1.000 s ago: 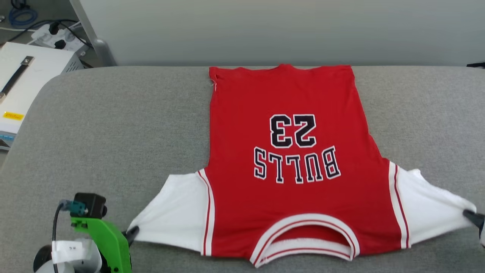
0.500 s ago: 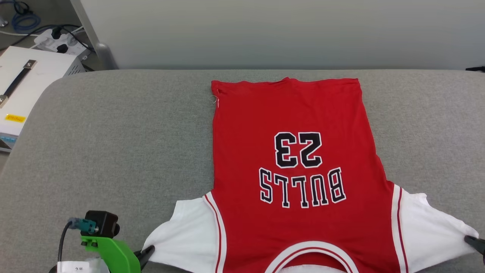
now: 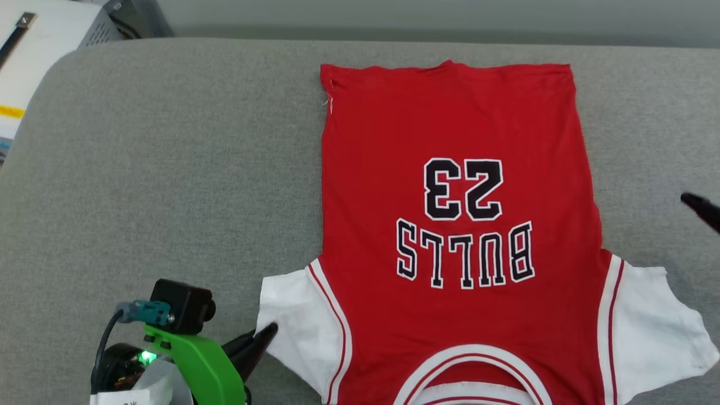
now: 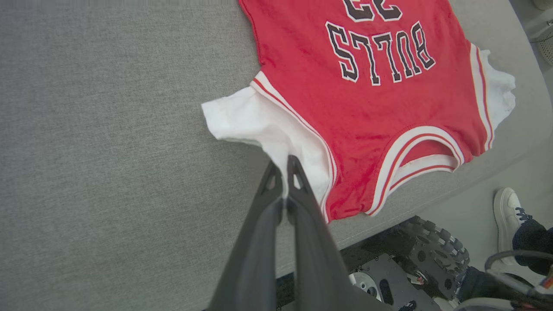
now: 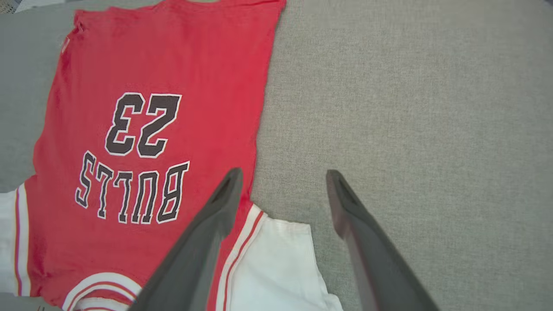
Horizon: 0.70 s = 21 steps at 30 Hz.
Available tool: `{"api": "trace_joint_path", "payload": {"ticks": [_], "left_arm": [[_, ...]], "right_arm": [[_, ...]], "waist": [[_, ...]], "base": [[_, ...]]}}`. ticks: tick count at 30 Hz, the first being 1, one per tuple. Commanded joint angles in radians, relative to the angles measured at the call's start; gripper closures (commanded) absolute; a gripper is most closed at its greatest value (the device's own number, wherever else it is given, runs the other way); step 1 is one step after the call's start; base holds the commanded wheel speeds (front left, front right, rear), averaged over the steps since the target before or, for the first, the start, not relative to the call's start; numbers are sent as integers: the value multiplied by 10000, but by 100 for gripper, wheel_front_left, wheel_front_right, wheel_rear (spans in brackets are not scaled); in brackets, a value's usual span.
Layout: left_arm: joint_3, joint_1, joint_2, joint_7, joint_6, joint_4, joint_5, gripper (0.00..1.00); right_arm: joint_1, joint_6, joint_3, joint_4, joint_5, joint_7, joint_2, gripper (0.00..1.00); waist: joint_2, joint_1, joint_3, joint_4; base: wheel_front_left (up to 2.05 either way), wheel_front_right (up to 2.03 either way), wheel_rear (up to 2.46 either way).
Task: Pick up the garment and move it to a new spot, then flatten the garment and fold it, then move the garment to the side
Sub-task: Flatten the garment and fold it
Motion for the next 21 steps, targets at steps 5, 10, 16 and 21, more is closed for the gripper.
{"api": "trace_joint_path", "payload": {"ticks": [5, 10, 16, 21], "left_arm": [[-237, -632, 23, 121, 113, -842, 627, 100], [-511, -955, -87, 151, 64, -1234, 1013, 100], [-856, -1241, -389, 47, -89, -1341, 1239, 100], [-1077, -1369, -652, -124, -237, -1225, 1289, 100]], "right_arm": [[-2294, -78, 88, 525, -461, 983, -191, 0], [-4111, -78, 80, 1644, -1195, 1754, -510, 0], [-5890, -78, 98, 3076, -2082, 2251, -825, 0], [-6943, -78, 319, 3960, -2598, 2292, -1122, 0]], "waist": [[0, 1, 2031, 1170], [0, 1, 2810, 1879], [0, 1, 3485, 2602], [0, 1, 3906, 3053]], "base": [[0, 0, 0], [0, 0, 0], [0, 0, 0], [0, 0, 0]]}}
